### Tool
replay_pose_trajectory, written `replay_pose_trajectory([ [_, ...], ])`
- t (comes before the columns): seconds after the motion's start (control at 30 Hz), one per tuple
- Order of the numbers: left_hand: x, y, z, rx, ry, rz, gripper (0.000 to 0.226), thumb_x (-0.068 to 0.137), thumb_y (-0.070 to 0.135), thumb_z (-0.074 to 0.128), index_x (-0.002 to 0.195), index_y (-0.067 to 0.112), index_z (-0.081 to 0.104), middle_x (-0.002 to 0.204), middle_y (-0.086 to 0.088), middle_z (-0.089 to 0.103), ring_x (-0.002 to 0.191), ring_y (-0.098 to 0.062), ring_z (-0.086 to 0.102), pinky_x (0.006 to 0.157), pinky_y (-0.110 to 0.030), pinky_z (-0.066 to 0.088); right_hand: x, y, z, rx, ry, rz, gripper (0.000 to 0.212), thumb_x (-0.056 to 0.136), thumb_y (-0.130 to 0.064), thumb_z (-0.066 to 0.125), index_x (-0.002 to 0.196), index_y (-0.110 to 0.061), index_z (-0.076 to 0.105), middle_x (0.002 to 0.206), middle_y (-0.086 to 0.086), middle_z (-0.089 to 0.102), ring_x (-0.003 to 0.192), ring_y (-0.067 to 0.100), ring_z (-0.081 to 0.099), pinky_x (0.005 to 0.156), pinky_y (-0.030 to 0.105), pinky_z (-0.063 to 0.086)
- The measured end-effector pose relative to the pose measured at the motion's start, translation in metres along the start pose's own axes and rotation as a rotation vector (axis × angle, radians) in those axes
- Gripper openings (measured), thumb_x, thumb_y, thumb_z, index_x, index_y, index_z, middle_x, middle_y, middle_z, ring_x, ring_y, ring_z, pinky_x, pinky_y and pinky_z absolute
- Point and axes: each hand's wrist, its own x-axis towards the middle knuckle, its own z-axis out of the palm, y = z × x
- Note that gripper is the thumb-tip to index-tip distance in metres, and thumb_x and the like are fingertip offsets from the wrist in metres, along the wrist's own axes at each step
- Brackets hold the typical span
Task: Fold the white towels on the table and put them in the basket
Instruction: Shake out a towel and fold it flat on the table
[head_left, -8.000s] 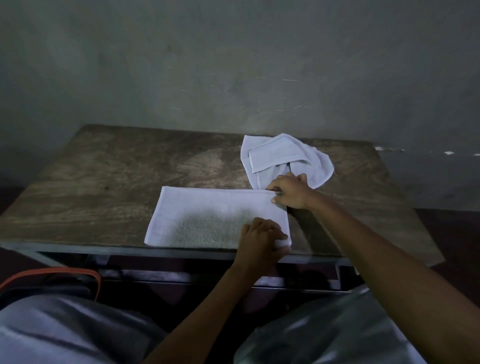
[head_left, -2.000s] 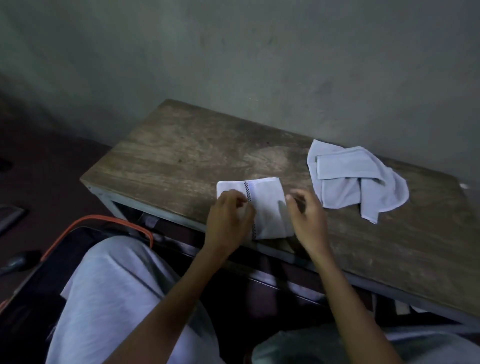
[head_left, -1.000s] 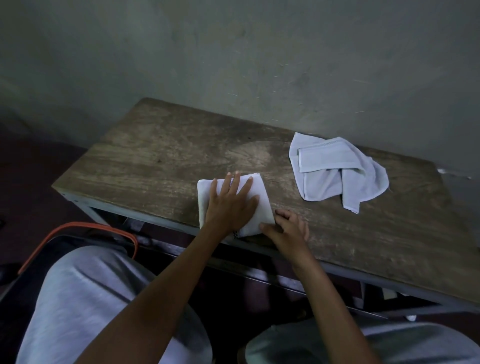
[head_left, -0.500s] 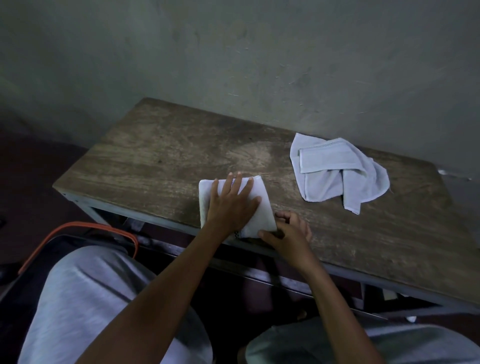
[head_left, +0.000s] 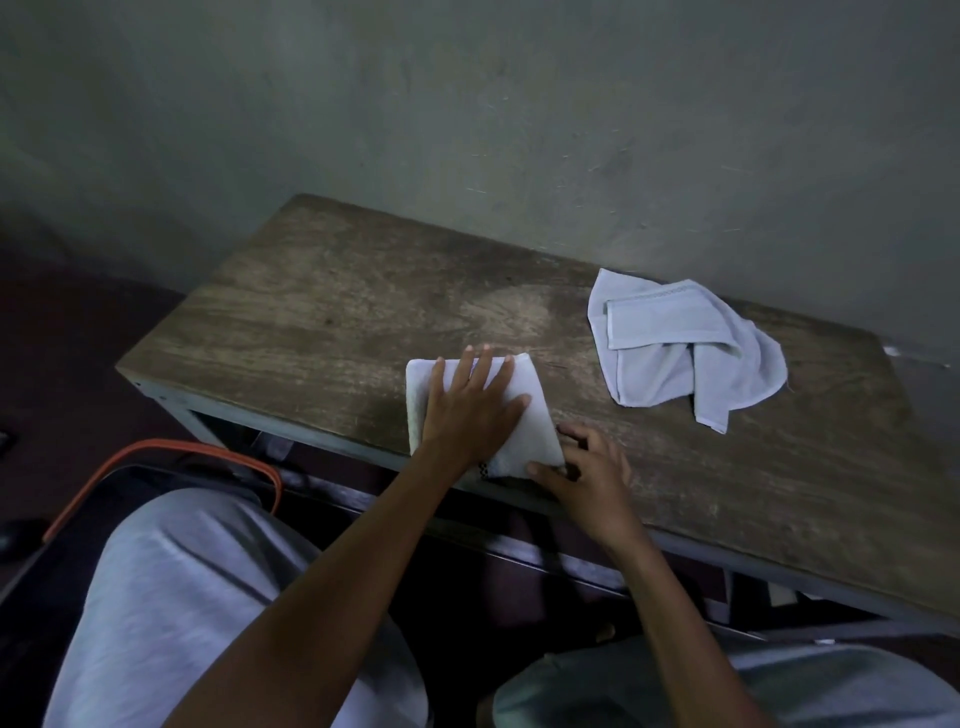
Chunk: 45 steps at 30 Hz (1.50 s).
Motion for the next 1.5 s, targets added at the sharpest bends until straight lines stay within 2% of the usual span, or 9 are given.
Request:
replay_pose_trajectory([
  [0.2, 0.000, 0.000, 0.000, 0.016, -0.017, -0.012, 0.067, 0.088, 0.058, 0.018, 0.138, 0.021, 0.041, 0.145, -0.009, 0.041, 0.137, -0.031, 0.033, 0.108, -0.058, 0.020, 0.001, 0.008, 0.001, 0.272, 0.049, 0.030, 0.028, 0.056, -0.038, 0.086, 0.055, -0.028, 0.060, 0.114, -0.011, 0.065, 0.129, 0.013, 0.043, 0.106, 0.043, 0.033],
  [0.4, -0.001, 0.000, -0.004, -0.010, -0.065, 0.036, 0.071, 0.087, 0.055, 0.009, 0.142, 0.017, 0.036, 0.149, -0.011, 0.035, 0.139, -0.031, 0.028, 0.109, -0.058, 0.018, 0.005, -0.003, -0.001, 0.104, 0.002, 0.052, 0.029, 0.079, -0.059, 0.061, 0.092, -0.037, 0.074, 0.114, -0.019, 0.050, 0.120, 0.011, 0.043, 0.109, 0.042, 0.028],
  [0.57, -0.008, -0.013, -0.018, -0.124, -0.103, 0.099, 0.075, 0.085, 0.046, 0.000, 0.144, 0.011, 0.031, 0.154, -0.011, 0.024, 0.144, -0.024, 0.015, 0.115, -0.049, 0.003, 0.002, -0.001, 0.000, 0.051, 0.063, 0.107, 0.035, 0.083, -0.045, 0.066, 0.059, -0.020, 0.064, 0.124, 0.002, 0.050, 0.121, 0.022, 0.041, 0.102, 0.035, 0.033],
  [0.77, -0.046, -0.016, -0.016, 0.022, 0.011, -0.009, 0.058, 0.084, 0.043, 0.032, 0.122, 0.009, 0.060, 0.128, -0.013, 0.059, 0.120, -0.028, 0.055, 0.098, -0.059, 0.038, -0.008, -0.001, -0.005, -0.073, -0.008, 0.017, 0.058, 0.070, -0.077, 0.034, 0.098, -0.040, 0.068, 0.129, -0.010, 0.044, 0.124, 0.015, 0.033, 0.097, 0.026, 0.014],
  [0.97, -0.049, -0.020, -0.016, 0.013, -0.005, 0.010, 0.056, 0.089, 0.044, 0.033, 0.123, 0.010, 0.060, 0.130, -0.011, 0.059, 0.121, -0.030, 0.054, 0.095, -0.062, 0.038, -0.010, 0.010, -0.016, -0.011, 0.053, -0.016, 0.028, 0.078, -0.055, 0.062, 0.069, -0.028, 0.065, 0.112, -0.005, 0.052, 0.116, 0.018, 0.041, 0.093, 0.027, 0.024],
  [1.17, -0.047, -0.027, -0.018, -0.034, 0.034, -0.013, 0.052, 0.088, 0.037, 0.035, 0.119, 0.005, 0.061, 0.126, -0.018, 0.059, 0.117, -0.033, 0.057, 0.090, -0.061, 0.044, 0.014, -0.019, -0.019, -0.085, 0.253, -0.209, 0.039, 0.086, -0.045, 0.040, 0.103, -0.017, 0.061, 0.105, 0.001, 0.062, 0.105, 0.026, 0.055, 0.092, 0.040, 0.038],
  [1.3, -0.046, -0.031, -0.013, -0.075, 0.001, -0.024, 0.058, 0.091, 0.041, 0.026, 0.129, 0.006, 0.053, 0.135, -0.019, 0.052, 0.128, -0.032, 0.047, 0.098, -0.059, 0.037, 0.040, -0.035, 0.004, -0.397, -0.135, -0.300, 0.069, 0.092, -0.059, 0.011, 0.145, -0.020, 0.032, 0.156, -0.002, 0.026, 0.145, 0.011, 0.015, 0.114, 0.042, 0.007],
  [1.4, -0.042, -0.044, -0.008, -0.138, -0.029, -0.003, 0.067, 0.091, 0.047, 0.013, 0.143, 0.010, 0.036, 0.151, -0.013, 0.031, 0.141, -0.029, 0.025, 0.109, -0.057, 0.024, 0.059, -0.031, 0.011, -0.407, -0.291, -0.168, 0.062, 0.098, -0.052, 0.015, 0.152, -0.022, 0.004, 0.160, -0.007, -0.006, 0.146, 0.008, -0.005, 0.117, 0.048, -0.005],
  [1.5, -0.034, -0.053, -0.011, -0.132, -0.041, -0.067, 0.074, 0.087, 0.052, 0.007, 0.146, 0.013, 0.028, 0.155, -0.010, 0.022, 0.143, -0.029, 0.018, 0.110, -0.056, 0.021, 0.069, -0.027, 0.010, -0.340, -0.256, -0.071, 0.061, 0.100, -0.047, 0.019, 0.152, -0.022, 0.001, 0.160, -0.006, -0.002, 0.146, 0.008, -0.003, 0.118, 0.045, -0.004],
])
